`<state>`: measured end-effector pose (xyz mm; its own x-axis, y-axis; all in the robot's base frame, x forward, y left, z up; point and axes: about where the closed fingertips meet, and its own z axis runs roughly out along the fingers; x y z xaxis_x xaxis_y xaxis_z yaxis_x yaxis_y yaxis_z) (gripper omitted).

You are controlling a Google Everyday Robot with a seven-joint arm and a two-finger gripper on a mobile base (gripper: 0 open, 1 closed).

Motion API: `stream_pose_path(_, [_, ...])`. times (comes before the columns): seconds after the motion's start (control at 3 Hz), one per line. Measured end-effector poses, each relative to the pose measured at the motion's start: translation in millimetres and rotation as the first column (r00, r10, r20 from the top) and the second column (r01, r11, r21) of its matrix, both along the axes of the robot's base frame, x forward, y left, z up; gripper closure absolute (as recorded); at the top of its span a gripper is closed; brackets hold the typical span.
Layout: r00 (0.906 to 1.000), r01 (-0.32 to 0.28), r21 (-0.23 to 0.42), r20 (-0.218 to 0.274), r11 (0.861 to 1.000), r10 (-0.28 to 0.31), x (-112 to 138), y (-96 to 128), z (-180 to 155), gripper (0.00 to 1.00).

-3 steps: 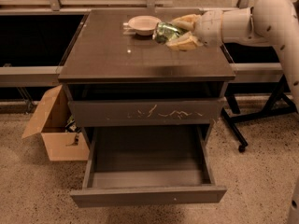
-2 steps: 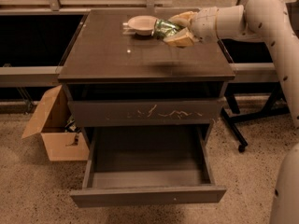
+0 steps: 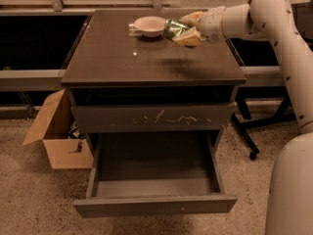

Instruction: Pick green can from middle drawer and place on counter

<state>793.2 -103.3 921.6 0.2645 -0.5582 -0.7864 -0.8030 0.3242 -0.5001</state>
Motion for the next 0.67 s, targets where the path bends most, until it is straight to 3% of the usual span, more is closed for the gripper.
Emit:
stream_pose_path(0.33, [0.9987, 0.040, -0.003, -0.031, 0.999, -0.040, 9.8, -7.9, -7.4, 0.15])
stream_pose_path(0.67, [0.9967, 0.061, -0.009, -0.053, 0.998, -0.062, 15.8, -12.7, -12.5, 0.00])
